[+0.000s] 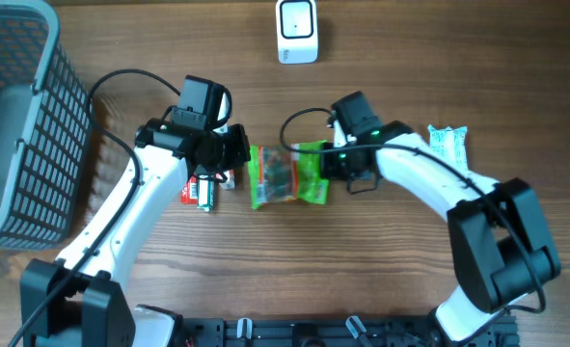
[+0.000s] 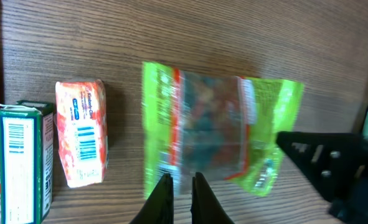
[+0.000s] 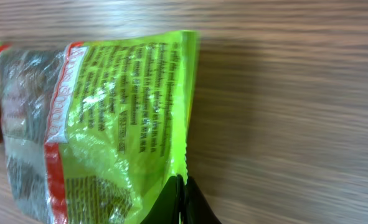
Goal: Scan the item barcode
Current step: 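Grasp the green-red bag with both grippers from opposite sides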
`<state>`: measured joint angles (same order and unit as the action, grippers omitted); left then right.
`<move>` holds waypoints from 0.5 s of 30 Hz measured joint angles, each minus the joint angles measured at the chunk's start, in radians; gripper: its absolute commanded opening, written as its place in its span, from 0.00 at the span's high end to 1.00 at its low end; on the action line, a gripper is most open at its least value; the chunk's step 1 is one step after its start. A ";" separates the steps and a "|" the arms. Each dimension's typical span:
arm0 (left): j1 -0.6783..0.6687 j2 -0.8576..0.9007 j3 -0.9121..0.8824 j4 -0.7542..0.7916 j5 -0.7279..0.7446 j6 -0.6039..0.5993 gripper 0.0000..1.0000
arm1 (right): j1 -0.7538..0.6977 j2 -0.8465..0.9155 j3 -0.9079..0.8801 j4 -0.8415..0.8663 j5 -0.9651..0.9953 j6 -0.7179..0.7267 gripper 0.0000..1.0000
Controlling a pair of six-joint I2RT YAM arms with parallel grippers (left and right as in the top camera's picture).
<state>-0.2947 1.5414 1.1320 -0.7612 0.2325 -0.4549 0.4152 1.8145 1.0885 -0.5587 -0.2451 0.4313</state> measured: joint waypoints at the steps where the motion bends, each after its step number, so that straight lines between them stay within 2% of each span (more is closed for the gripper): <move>1: -0.001 0.005 0.000 0.000 0.000 0.000 0.92 | -0.027 0.000 0.000 -0.014 -0.004 -0.019 0.96; 4: -0.013 0.036 0.000 0.010 0.002 0.000 0.93 | -0.111 0.000 0.000 -0.048 -0.061 -0.095 0.96; 5: -0.022 0.047 0.000 0.019 0.010 0.000 0.95 | -0.129 0.000 0.000 -0.056 -0.086 -0.117 0.87; 7: -0.049 0.065 0.000 0.048 0.030 -0.004 0.96 | -0.144 0.000 0.000 -0.066 -0.128 -0.147 0.59; 8: -0.069 0.075 0.000 0.064 0.037 -0.007 0.96 | -0.144 0.000 0.000 -0.070 -0.140 -0.158 0.52; 10: -0.103 0.097 0.000 0.104 0.046 -0.015 0.96 | -0.143 0.000 0.000 -0.079 -0.155 -0.173 0.46; 12: -0.133 0.130 0.000 0.139 0.053 -0.022 0.96 | -0.143 0.000 0.000 -0.096 -0.165 -0.175 0.49; 13: -0.153 0.156 0.000 0.157 0.054 -0.030 0.96 | -0.143 0.000 0.000 -0.105 -0.167 -0.176 0.65; 15: -0.178 0.200 0.000 0.170 0.054 -0.038 0.96 | -0.141 0.000 0.000 -0.122 -0.172 -0.177 0.82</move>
<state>-0.4725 1.7409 1.1320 -0.5915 0.2867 -0.4931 0.2741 1.8145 1.0882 -0.6804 -0.4171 0.2539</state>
